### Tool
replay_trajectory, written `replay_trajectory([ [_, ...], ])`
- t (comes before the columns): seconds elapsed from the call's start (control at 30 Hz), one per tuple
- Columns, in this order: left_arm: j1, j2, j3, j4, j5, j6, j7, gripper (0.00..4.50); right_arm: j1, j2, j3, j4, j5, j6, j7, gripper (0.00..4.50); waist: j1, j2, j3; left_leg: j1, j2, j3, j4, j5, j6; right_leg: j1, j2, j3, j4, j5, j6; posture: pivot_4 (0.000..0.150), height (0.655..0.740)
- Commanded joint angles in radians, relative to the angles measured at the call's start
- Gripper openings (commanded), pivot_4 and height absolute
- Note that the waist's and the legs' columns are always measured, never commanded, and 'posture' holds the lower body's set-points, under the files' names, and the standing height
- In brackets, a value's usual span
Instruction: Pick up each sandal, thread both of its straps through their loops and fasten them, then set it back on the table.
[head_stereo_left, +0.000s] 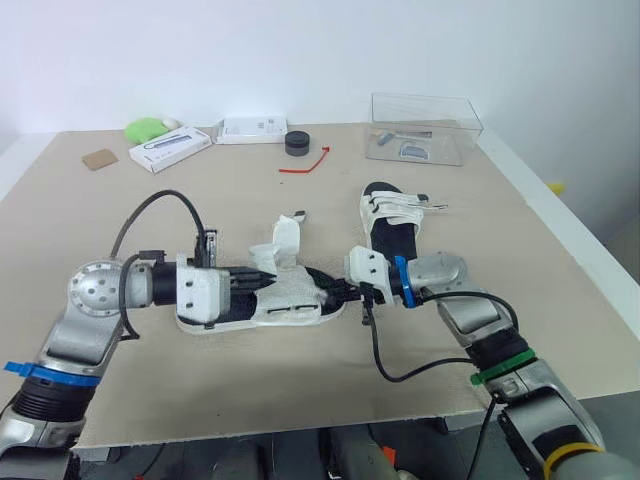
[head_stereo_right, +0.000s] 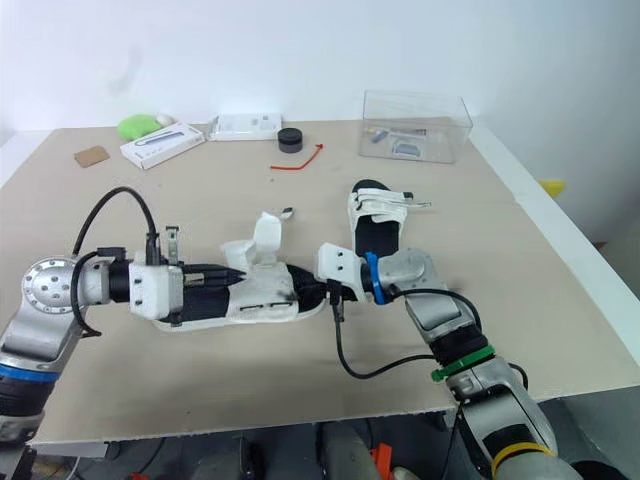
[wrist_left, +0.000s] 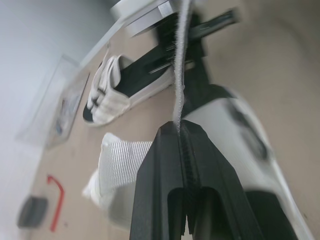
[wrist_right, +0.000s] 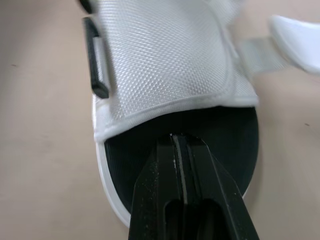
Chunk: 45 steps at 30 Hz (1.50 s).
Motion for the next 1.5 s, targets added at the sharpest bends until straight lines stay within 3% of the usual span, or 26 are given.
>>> replay_trajectory([
  [0.03, 0.009, 0.046, 0.008, 0.038, 0.03, -0.161, -0.017, 0.07, -0.029, 0.005, -0.008, 0.054, -0.022, -0.045, -0.003, 0.0, 0.0, 0.0, 0.0, 0.0, 0.0, 0.0, 0.0, 0.0, 0.0, 0.0, 0.0, 0.0, 0.0, 0.0, 0.001, 0.15, 0.74],
  [0.17, 0.008, 0.056, -0.016, 0.077, 0.088, -0.162, 0.02, 0.07, -0.037, 0.022, 0.002, 0.078, -0.027, -0.068, 0.001, 0.0, 0.0, 0.0, 0.0, -0.001, 0.0, 0.002, -0.001, -0.001, 0.001, -0.001, 0.0, 0.0, -0.001, 0.001, 0.002, 0.15, 0.74],
  [0.23, -0.001, 0.045, -0.027, 0.078, 0.11, -0.125, 0.045, 0.61, -0.039, 0.027, 0.002, 0.085, -0.029, -0.075, 0.003, 0.0, -0.001, 0.0, 0.0, -0.001, 0.001, 0.004, -0.001, -0.001, 0.001, -0.002, 0.0, 0.0, 0.0, 0.001, 0.003, 0.15, 0.74],
  [0.27, -0.005, 0.037, -0.033, 0.073, 0.114, -0.112, 0.057, 0.61, -0.039, 0.029, 0.002, 0.087, -0.03, -0.076, 0.003, 0.0, -0.002, 0.0, 0.0, -0.001, 0.001, 0.005, -0.001, -0.001, 0.001, -0.002, 0.0, 0.0, 0.0, 0.001, 0.003, 0.15, 0.74],
  [0.3, -0.014, 0.023, -0.039, 0.065, 0.119, -0.095, 0.075, 1.32, -0.04, 0.031, 0.002, 0.087, -0.03, -0.076, 0.004, 0.0, -0.002, 0.0, 0.0, -0.001, 0.001, 0.006, -0.001, -0.001, 0.001, -0.002, 0.0, 0.001, 0.0, 0.001, 0.003, 0.15, 0.74],
  [0.33, -0.019, 0.013, -0.045, 0.055, 0.122, -0.079, 0.09, 1.51, -0.04, 0.032, 0.002, 0.085, -0.03, -0.075, 0.006, 0.0, -0.002, 0.0, 0.0, 0.0, 0.001, 0.006, -0.001, -0.001, 0.001, -0.002, 0.0, 0.001, 0.0, 0.002, 0.003, 0.15, 0.74],
  [0.5, 0.002, 0.029, -0.035, 0.008, 0.097, -0.021, 0.103, 3.29, -0.034, 0.028, -0.002, 0.071, -0.026, -0.061, 0.018, 0.0, -0.003, 0.0, 0.0, 0.0, 0.002, 0.006, -0.002, -0.001, 0.001, -0.002, 0.001, 0.002, 0.0, 0.002, 0.003, 0.15, 0.74],
  [0.87, 0.164, 0.194, 0.113, -0.261, -0.264, 0.6, 0.077, 3.29, -0.006, 0.007, -0.004, 0.05, -0.02, -0.044, 0.041, 0.0, -0.002, 0.0, 0.0, -0.001, 0.003, 0.005, -0.003, -0.001, 0.001, -0.004, 0.001, 0.0, 0.0, 0.0, 0.003, 0.15, 0.74],
  [0.93, 0.186, 0.219, 0.14, -0.309, -0.363, 0.751, 0.084, 3.29, -0.007, 0.008, -0.002, 0.051, -0.021, -0.043, 0.044, 0.0, -0.002, 0.0, 0.0, -0.001, 0.002, 0.005, -0.003, -0.002, 0.001, -0.004, 0.001, 0.0, 0.0, -0.001, 0.003, 0.15, 0.74],
  [1.03, 0.23, 0.27, 0.215, -0.361, -0.632, 1.062, 0.114, 3.29, -0.015, 0.018, 0.002, 0.06, -0.022, -0.044, 0.045, 0.0, -0.002, 0.0, 0.0, -0.001, 0.003, 0.005, -0.003, -0.002, 0.001, -0.004, 0.001, 0.0, 0.0, -0.001, 0.003, 0.15, 0.74],
  [1.13, 0.306, 0.303, 0.269, -0.391, -0.781, 1.236, 0.121, 3.29, -0.025, 0.027, 0.004, 0.07, -0.024, -0.046, 0.043, 0.0, -0.003, 0.0, 0.0, 0.0, 0.003, 0.004, -0.004, -0.002, 0.001, -0.004, 0.001, 0.0, 0.0, -0.003, 0.002, 0.15, 0.74],
  [1.23, 0.378, 0.261, 0.269, -0.43, -0.821, 1.299, 0.194, 3.29, -0.029, 0.033, 0.005, 0.074, -0.026, -0.046, 0.043, 0.0, -0.003, 0.001, 0.001, 0.001, 0.003, 0.004, -0.004, -0.004, 0.0, -0.004, 0.002, 0.0, 0.0, -0.004, 0.001, 0.15, 0.74],
  [1.37, 0.423, 0.158, 0.188, -0.449, -0.753, 1.295, 0.304, 3.29, -0.026, 0.041, 0.008, 0.071, -0.028, -0.045, 0.042, 0.0, -0.003, 0.0, 0.0, 0.002, 0.003, 0.004, -0.004, -0.004, 0.0, -0.003, 0.002, 0.0, 0.001, -0.005, -0.001, 0.15, 0.74],
  [1.5, 0.37, 0.039, 0.106, -0.436, -0.728, 1.31, 0.407, 3.29, -0.024, 0.043, 0.007, 0.067, -0.029, -0.042, 0.039, 0.0, -0.002, 0.0, 0.0, 0.004, 0.003, 0.005, -0.004, -0.004, 0.0, -0.001, 0.002, 0.001, 0.002, -0.005, -0.002, 0.15, 0.74],
])
